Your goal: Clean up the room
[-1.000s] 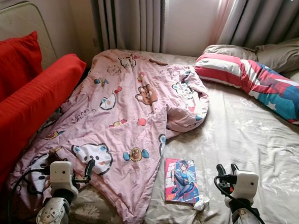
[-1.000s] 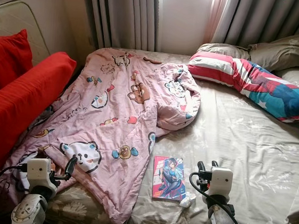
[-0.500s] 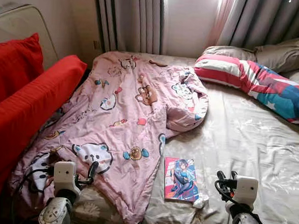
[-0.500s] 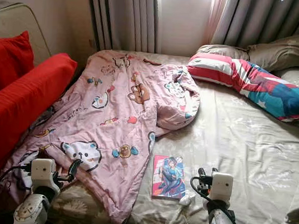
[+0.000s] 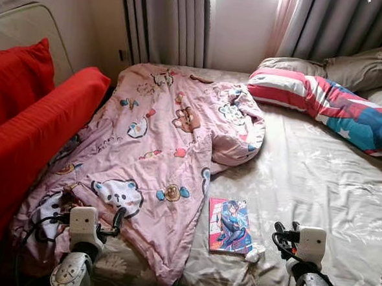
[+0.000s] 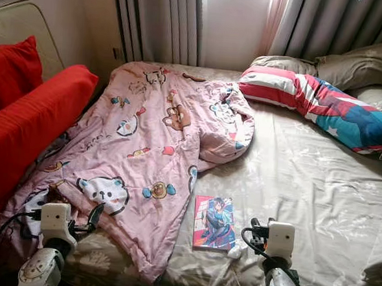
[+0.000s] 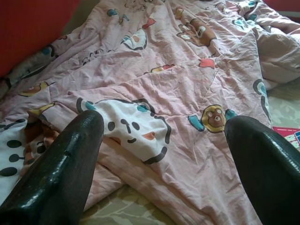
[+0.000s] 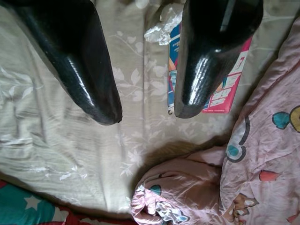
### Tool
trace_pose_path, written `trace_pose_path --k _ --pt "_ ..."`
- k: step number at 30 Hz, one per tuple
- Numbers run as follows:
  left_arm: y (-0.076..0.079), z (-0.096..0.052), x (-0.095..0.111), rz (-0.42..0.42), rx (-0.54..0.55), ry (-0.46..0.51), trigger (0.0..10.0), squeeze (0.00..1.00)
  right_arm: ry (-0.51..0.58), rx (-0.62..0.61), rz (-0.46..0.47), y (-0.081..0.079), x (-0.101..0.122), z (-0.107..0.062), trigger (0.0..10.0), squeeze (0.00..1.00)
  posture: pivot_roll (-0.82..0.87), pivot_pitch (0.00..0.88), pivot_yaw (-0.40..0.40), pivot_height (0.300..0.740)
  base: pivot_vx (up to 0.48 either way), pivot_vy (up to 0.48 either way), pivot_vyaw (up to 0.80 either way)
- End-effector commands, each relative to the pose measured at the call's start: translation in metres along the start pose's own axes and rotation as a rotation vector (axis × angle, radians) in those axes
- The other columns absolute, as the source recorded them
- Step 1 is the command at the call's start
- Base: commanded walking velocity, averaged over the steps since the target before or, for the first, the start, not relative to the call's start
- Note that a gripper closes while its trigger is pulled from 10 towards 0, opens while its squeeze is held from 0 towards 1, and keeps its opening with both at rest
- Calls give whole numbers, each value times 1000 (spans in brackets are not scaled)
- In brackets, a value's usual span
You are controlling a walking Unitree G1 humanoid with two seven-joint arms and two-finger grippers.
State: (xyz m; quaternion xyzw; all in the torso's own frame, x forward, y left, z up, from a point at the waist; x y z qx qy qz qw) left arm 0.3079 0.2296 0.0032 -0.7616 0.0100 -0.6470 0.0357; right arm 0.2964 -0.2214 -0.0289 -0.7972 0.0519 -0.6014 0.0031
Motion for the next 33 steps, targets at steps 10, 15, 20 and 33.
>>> trace_pose_path --k 10,15,20,33 --pt "-2 0 0 -11 14 -3 10000 0 -5 0 -13 3 0 0 10000 0 -44 29 -4 661 0 0 0" --pt "-2 0 0 -9 12 -4 10000 0 -9 3 -13 2 -1 1 10000 0 -41 30 -3 661 0 0 0" --pt "-2 1 2 -9 9 -1 10000 0 -14 8 -12 1 -3 0 10000 0 -39 25 -3 661 0 0 0" --pt "0 2 2 -10 2 -1 10000 0 -43 14 -21 -2 -6 3 10000 0 -31 13 -8 641 0 0 0"
Point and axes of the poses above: a point about 5 cm out from each wrist's last joint towards the gripper, its own z axis pointing out of the wrist towards the gripper, its own x axis along the axis of the wrist's last joint, y = z × x, the point moved 6 cm from there along z, pointing out of the wrist towards the gripper, and after that the axes turned 4 degrees about z, right-handed, at the moved point
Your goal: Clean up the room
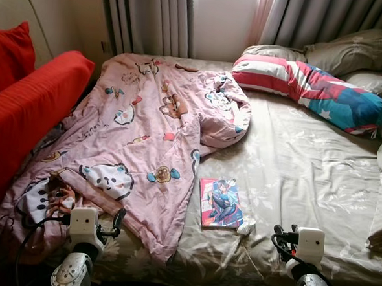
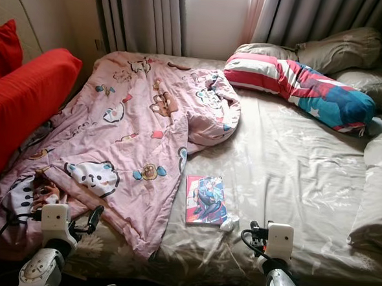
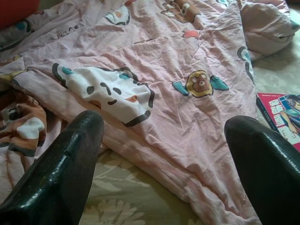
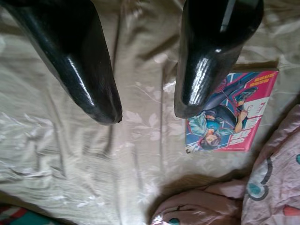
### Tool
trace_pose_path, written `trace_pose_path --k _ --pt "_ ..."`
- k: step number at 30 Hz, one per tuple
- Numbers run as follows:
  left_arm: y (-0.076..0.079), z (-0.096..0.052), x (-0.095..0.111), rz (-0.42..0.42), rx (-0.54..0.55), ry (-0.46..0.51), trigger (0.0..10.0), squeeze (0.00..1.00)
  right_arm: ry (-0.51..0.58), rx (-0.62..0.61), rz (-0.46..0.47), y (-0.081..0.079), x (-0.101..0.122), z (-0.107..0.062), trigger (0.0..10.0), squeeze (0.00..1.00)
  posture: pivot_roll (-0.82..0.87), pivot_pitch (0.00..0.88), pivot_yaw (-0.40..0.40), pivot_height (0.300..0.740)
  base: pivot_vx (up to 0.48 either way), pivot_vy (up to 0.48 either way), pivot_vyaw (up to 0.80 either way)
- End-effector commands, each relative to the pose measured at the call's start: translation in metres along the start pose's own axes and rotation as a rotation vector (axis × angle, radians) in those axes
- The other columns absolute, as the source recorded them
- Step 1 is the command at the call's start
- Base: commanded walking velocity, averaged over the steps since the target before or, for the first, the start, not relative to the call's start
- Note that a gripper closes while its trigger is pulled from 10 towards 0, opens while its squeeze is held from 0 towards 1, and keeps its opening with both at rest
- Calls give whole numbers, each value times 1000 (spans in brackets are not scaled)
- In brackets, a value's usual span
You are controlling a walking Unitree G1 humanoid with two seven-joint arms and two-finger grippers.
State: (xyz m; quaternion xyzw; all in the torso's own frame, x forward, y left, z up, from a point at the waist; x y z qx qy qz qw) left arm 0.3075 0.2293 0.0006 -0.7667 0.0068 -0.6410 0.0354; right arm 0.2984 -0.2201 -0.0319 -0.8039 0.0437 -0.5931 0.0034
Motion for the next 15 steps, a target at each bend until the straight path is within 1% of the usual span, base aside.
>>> trace_pose_path --k 1,15 --pt "-1 2 5 -6 -1 14 10000 0 -7 10 -3 -2 -1 1 10000 0 -30 14 -9 636 0 0 0" --pt "1 3 4 -11 -1 6 10000 0 -21 7 -10 -1 -3 1 10000 0 -25 19 -17 636 0 0 0"
Point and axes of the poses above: a point about 5 cm out from each wrist's last joint towards the gripper, its own z axis pointing out of the wrist towards the gripper, its own x axis along the axis of the wrist's last joint, y = z × x, the point moved 6 cm from there along z, pointing out of the wrist towards the gripper, and after that the axes turned 4 degrees about z, right-handed, at the moved point
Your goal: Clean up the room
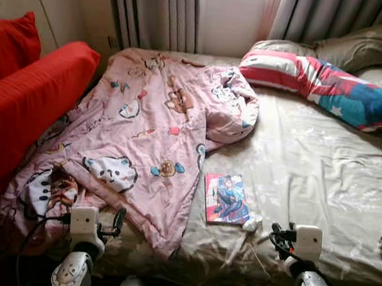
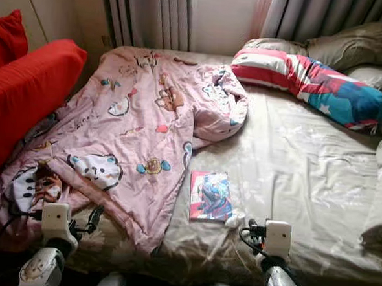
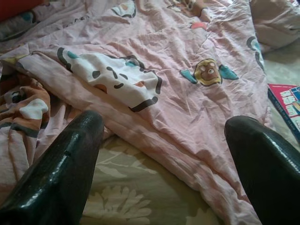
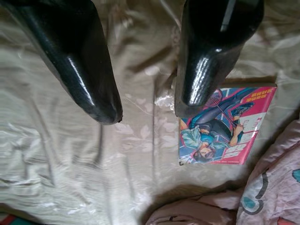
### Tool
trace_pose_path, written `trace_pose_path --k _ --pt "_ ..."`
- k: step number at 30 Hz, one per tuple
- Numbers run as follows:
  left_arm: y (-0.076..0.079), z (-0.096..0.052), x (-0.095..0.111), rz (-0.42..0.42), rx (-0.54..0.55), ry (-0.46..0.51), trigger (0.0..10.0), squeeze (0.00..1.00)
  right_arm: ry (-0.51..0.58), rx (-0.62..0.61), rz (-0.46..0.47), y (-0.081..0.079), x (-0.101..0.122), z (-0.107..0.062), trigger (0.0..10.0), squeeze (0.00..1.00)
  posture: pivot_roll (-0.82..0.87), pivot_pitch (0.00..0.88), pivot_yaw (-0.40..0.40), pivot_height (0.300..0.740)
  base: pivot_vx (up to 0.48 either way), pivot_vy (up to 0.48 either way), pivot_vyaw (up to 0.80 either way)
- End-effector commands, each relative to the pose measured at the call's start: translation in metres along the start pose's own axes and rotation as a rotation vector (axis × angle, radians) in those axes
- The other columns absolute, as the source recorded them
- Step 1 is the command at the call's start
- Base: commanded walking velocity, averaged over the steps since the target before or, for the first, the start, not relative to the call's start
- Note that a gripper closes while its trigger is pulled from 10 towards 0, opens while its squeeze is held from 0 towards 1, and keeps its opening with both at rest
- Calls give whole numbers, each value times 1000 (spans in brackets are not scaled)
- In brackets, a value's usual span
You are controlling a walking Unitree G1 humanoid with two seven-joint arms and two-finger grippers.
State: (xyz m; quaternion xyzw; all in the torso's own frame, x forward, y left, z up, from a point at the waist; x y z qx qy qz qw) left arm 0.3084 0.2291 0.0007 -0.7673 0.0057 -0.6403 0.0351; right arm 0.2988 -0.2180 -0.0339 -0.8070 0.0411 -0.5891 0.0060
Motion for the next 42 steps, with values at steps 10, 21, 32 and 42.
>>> trace_pose_path --k 10,21,32,42 --pt "1 2 2 -5 -3 -3 10000 0 -18 0 -11 0 -3 1 10000 0 -21 21 -16 636 0 0 0" --pt "3 1 1 -8 -9 -8 10000 0 -41 1 -16 -2 -7 0 10000 0 -21 23 -14 636 0 0 0" --pt "2 0 1 -4 -14 -12 10000 0 -53 15 -6 -8 -11 0 10000 0 -27 17 -3 631 0 0 0" --pt "7 3 3 5 -36 -8 10000 0 -40 7 -3 -7 -11 -1 10000 0 -28 0 6 603 0 0 0"
Point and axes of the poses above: a point about 5 cm out from each wrist's last joint towards the gripper, its own z axis pointing out of the wrist towards the gripper, its own x axis along the axis of the wrist's last joint, y = z × x, the point moved 6 cm from there along z, pointing out of the wrist towards the gripper, and after that the axes turned 4 degrees about z, right-handed, at the moved point
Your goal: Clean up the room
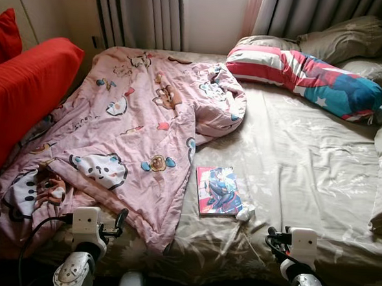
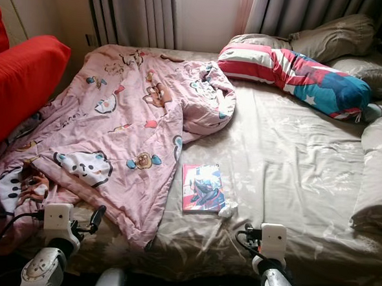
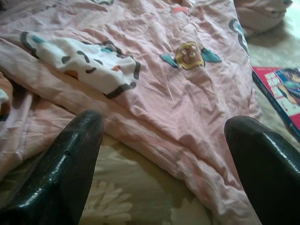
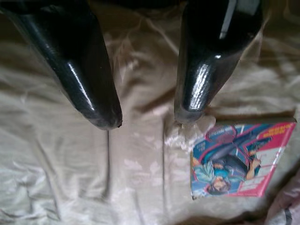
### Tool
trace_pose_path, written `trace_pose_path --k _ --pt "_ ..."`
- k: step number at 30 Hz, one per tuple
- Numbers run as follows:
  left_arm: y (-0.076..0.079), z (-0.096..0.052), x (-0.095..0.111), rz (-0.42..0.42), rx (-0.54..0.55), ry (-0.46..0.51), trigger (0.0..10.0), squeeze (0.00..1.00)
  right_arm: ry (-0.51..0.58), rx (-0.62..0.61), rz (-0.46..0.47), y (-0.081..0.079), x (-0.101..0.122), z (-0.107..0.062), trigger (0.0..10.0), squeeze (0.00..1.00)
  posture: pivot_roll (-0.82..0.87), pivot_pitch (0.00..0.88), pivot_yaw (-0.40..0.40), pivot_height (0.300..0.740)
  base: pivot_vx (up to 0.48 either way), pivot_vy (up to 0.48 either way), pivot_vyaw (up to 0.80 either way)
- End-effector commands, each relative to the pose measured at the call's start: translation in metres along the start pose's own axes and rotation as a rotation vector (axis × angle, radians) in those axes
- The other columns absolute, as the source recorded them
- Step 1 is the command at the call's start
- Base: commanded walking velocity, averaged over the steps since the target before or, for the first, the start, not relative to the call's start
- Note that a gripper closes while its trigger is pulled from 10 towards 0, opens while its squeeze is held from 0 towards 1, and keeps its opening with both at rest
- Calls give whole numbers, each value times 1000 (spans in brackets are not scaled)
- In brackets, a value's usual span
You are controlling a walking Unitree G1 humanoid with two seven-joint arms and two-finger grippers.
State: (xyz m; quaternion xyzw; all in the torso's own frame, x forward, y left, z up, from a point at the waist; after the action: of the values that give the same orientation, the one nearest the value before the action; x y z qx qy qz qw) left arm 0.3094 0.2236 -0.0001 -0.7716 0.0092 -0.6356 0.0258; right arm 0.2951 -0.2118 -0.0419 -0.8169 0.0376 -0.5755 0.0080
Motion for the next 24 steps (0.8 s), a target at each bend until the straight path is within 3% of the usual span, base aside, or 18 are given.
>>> trace_pose_path --k 1,10,12,24 --pt "1 3 4 12 -18 7 10000 0 -9 1 0 -2 -2 0 10000 0 -27 0 7 603 0 0 0" --pt "-3 3 7 18 -1 10 10000 0 -1 47 -23 -12 0 2 10000 0 -16 15 1 603 0 0 89" --pt "-3 4 7 18 -2 10 10000 0 1 47 -18 -12 1 2 10000 0 -14 18 1 603 0 0 800" --pt "-1 6 8 20 -8 12 10000 0 10 32 17 -8 3 3 10000 0 -15 16 1 603 0 0 0"
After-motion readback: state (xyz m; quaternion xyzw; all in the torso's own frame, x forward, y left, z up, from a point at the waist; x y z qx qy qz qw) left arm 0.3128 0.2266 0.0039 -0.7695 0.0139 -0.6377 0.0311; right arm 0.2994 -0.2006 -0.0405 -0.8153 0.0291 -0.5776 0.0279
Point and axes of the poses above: a point about 5 cm out from each wrist's last joint towards the gripper, its own z axis pointing out of the wrist towards the gripper, its own x axis along the axis of the wrist's last joint, y = z × x, the point moved 6 cm from there along z, pointing out of the wrist towards the gripper, and after that the axes turned 4 degrees about z, right-handed, at the moved point
